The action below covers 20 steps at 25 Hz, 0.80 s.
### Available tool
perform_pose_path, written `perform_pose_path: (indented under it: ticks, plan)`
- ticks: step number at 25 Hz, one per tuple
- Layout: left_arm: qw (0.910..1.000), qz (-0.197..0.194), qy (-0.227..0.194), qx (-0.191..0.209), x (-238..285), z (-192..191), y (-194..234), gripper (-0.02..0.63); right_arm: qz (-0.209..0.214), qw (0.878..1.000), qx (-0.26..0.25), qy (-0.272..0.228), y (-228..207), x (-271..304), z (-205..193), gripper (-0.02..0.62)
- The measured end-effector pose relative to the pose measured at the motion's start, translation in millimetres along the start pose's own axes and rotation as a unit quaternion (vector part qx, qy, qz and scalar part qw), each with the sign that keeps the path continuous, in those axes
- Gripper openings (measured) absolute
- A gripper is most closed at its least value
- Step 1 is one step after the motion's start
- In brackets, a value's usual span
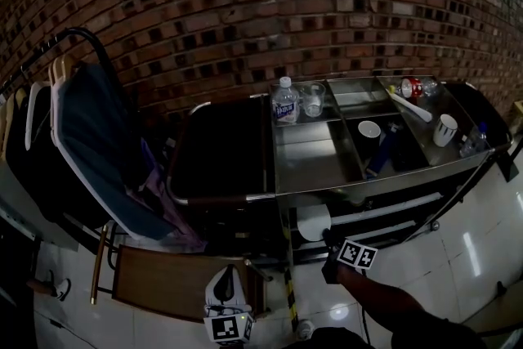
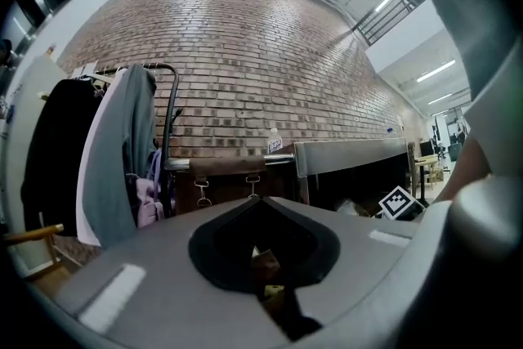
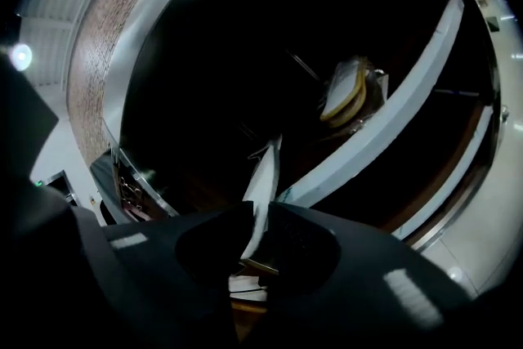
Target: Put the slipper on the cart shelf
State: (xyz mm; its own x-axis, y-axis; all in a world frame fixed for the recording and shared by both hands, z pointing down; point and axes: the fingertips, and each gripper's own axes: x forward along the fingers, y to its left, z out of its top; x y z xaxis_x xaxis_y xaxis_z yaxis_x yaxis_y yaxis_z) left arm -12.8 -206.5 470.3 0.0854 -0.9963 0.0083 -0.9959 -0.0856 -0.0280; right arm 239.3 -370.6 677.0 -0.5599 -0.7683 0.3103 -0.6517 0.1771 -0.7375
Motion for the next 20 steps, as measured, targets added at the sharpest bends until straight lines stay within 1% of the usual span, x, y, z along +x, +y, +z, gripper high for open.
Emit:
perform_pose_path:
  ticks: [3, 5, 8, 10, 11, 13, 15, 16, 17, 19, 20]
  plan:
    - [1.0, -0.003, 0.0, -0.003, 1.3, -7.2, 2.1, 0.015, -0.016, 1.0, 0.012, -0.008, -10.4, 3.3, 1.3, 0.077]
    - [1.0, -0.004, 0.003, -0.005, 1.7, -2.4, 0.9, 0.015, -0.023, 1.0, 0.016, -0.015, -13.8, 2.5, 2.5, 0.114]
    - [0.9999, -0.006, 0.003, -0.009, 2.2, 2.4, -3.0, 0.015, -0.04, 0.999, 0.005, -0.026, -17.0, -7.3, 4.1, 0.133]
    - [0.9999, -0.011, 0.003, -0.01, 2.7, -1.3, -7.1, 0.015, -0.059, 0.997, -0.021, -0.039, -18.0, -22.6, 7.8, 0.135]
    - [0.9998, -0.014, 0.003, -0.011, 2.9, -2.4, -9.4, 0.015, -0.064, 0.996, -0.047, -0.044, -13.9, -32.7, 9.8, 0.134]
    - [0.9997, -0.02, 0.001, -0.011, 4.2, 1.9, -14.4, 0.015, -0.056, 0.99, -0.123, -0.05, 5.8, -54.3, 11.5, 0.131]
    - [0.9995, -0.028, -0.003, -0.012, 6.4, 5.2, -19.9, 0.015, -0.044, 0.978, -0.199, -0.053, 31.2, -76.6, 10.4, 0.127]
    - [0.9994, -0.033, -0.004, -0.012, 7.6, 6.0, -22.8, 0.015, -0.04, 0.968, -0.24, -0.057, 44.4, -87.9, 10.4, 0.123]
    - [0.9992, -0.037, -0.006, -0.013, 8.7, 6.7, -25.8, 0.015, -0.036, 0.957, -0.282, -0.061, 58.9, -98.7, 10.8, 0.113]
    - [0.9989, -0.045, -0.009, -0.014, 10.0, 8.4, -32.1, 0.015, -0.021, 0.93, -0.358, -0.076, 92.6, -116.8, 13.7, 0.054]
    - [0.9986, -0.049, -0.01, -0.015, 10.4, 9.2, -35.3, 0.015, -0.012, 0.917, -0.389, -0.09, 109.2, -123.1, 17.4, 0.048]
